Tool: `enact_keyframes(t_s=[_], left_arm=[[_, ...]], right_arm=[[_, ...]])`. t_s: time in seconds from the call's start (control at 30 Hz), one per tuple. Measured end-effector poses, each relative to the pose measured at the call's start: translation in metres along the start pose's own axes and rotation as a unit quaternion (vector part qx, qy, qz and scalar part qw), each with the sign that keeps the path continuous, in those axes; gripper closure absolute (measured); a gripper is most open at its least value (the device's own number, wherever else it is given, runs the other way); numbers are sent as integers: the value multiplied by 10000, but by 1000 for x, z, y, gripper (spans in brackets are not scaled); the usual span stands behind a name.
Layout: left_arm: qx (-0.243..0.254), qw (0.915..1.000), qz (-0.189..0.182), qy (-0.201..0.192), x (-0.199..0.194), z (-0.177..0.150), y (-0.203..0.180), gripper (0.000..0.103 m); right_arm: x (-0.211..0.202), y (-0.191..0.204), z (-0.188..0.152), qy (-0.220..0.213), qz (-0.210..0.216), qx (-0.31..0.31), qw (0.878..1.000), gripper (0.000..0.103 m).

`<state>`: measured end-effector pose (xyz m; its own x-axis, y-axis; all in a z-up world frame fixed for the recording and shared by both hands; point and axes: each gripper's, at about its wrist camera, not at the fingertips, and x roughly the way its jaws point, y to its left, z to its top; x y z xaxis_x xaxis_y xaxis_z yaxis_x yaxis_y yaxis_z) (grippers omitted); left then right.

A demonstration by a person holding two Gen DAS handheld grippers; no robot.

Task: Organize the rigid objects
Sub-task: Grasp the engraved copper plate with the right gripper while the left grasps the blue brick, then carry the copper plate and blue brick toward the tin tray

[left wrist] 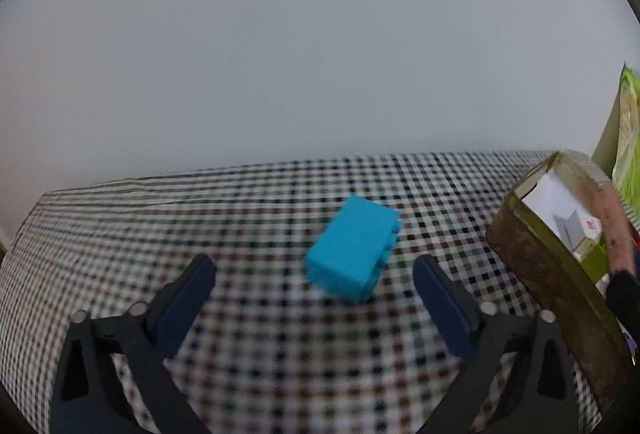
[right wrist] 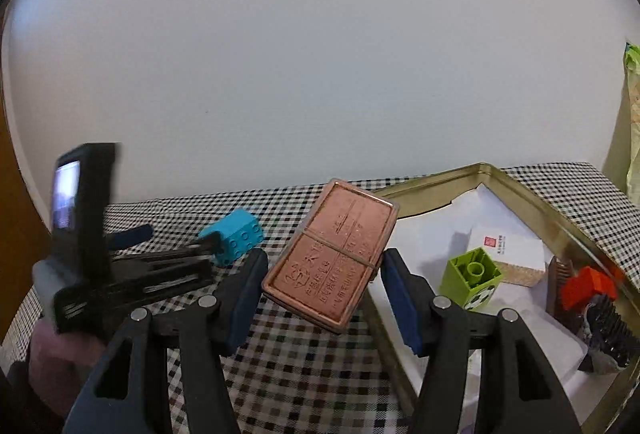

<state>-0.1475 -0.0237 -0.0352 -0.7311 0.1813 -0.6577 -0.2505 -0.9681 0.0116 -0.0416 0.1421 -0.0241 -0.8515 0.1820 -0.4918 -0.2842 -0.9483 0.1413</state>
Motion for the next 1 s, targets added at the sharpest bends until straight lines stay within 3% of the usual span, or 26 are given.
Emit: enact_keyframes(t_s=[0.17, 0.2, 0.27, 0.3, 0.4, 0.5, 0.73, 1.0], left_arm=[[92, 9984, -194, 523, 31, 11, -13, 25], [98, 9975, -246, 656, 36, 11, -13, 40], [66, 9954, -263, 921, 46, 10, -13, 49], [15, 9958, -269, 872, 45, 10, -11, 61], [-251, 9965, -133, 789, 40, 8, -1, 62], [-605, 9972, -54, 438, 20, 1, 9, 62], [-818, 9962, 283, -106, -27, -26, 1, 62], [-458, 9915, 1031, -645, -69, -40, -26, 62]], right_arm=[[-7, 4, 1, 27, -20, 92, 10000, 42], [0, 2, 1, 39, -15, 88, 10000, 42], [0, 4, 0, 80, -9, 81, 9999, 42], [1, 3, 0, 89, -9, 79, 9999, 42], [1, 3, 0, 62, -49, 85, 9999, 42], [4, -2, -1, 11, -48, 112, 9999, 42], [6, -6, -1, -177, -52, 44, 9998, 42], [2, -4, -4, -416, -155, -58, 9990, 42]])
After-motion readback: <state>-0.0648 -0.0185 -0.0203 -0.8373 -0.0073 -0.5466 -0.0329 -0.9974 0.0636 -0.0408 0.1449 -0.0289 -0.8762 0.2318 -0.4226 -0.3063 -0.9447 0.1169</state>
